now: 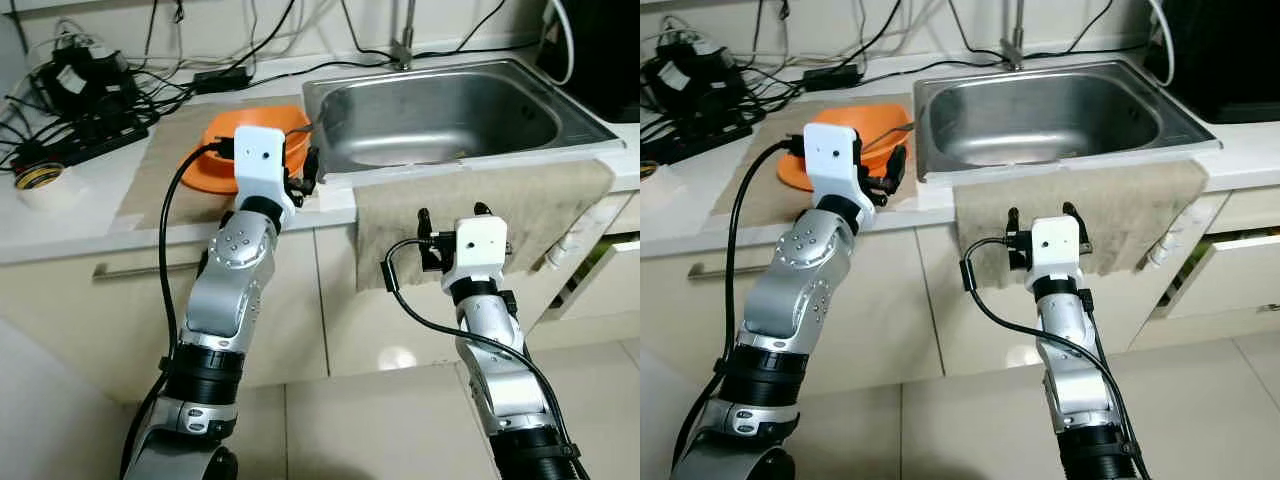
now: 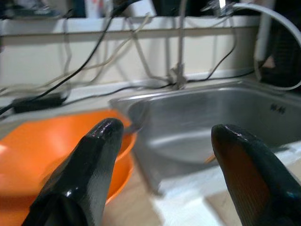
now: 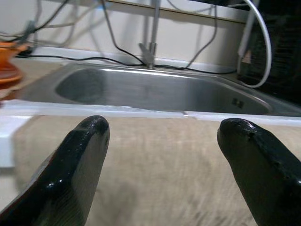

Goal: Kitchen organization

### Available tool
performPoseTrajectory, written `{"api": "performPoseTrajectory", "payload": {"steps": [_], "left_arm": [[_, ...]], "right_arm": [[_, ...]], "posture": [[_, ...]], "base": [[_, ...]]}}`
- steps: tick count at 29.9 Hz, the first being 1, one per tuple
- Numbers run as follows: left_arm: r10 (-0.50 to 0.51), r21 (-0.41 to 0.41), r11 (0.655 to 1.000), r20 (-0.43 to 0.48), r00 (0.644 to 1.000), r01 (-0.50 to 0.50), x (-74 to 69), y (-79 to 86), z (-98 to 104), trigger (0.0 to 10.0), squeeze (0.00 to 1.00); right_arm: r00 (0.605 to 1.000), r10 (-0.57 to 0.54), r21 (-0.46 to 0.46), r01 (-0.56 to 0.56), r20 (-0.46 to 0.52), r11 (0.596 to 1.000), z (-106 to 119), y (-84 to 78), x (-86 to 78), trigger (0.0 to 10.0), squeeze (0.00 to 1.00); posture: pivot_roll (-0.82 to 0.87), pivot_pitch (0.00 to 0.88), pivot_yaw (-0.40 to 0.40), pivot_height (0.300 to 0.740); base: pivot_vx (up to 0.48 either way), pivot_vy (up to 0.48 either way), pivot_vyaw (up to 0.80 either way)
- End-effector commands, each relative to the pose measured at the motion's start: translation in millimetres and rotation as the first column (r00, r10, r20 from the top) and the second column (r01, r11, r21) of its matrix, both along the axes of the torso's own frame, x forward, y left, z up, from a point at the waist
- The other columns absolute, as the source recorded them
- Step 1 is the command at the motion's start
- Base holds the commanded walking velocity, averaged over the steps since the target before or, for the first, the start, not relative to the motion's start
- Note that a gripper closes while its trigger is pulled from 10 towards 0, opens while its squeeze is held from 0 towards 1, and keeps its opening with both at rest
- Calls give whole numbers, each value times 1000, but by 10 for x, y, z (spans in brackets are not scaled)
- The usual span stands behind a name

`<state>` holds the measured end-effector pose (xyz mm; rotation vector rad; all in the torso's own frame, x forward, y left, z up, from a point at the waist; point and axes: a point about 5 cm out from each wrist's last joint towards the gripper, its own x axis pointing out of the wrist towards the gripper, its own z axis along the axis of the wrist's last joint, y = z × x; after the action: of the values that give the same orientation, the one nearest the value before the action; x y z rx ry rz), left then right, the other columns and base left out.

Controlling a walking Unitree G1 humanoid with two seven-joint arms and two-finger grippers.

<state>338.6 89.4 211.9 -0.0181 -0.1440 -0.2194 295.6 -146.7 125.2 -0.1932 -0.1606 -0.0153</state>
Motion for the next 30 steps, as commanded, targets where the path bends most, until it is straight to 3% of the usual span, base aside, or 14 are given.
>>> {"api": "performPoseTrajectory", "payload": {"steps": [1, 22, 27, 30], "left_arm": [[2, 9, 1000, 15, 1000, -2, 6, 10, 45, 10000, 0], [16, 16, 1000, -1, 1000, -16, 21, 22, 7, 10000, 0], [48, -4, 999, -28, 998, -48, 81, 129, 4, 10000, 0], [63, 51, 997, -83, 995, -59, 183, 240, -29, 10000, 0]], "right_arm": [[1000, 9, 1, -9, -7, 1000, 2, 30, 12, 10000, 0], [1000, 14, 11, -14, 4, 1000, 54, 4, 7, 10000, 0], [1000, 20, 12, -20, 0, 1000, 48, -17, -11, 10000, 0], [1000, 23, 13, -23, -4, 1000, 43, -20, -12, 10000, 0]], "posture": [[-50, 0, 103, 740], [-56, 0, 101, 740], [-57, 0, 94, 740], [-55, 0, 91, 740]], "base": [[458, 0, 0], [446, 0, 0], [0, 0, 0], [0, 0, 0]]}}
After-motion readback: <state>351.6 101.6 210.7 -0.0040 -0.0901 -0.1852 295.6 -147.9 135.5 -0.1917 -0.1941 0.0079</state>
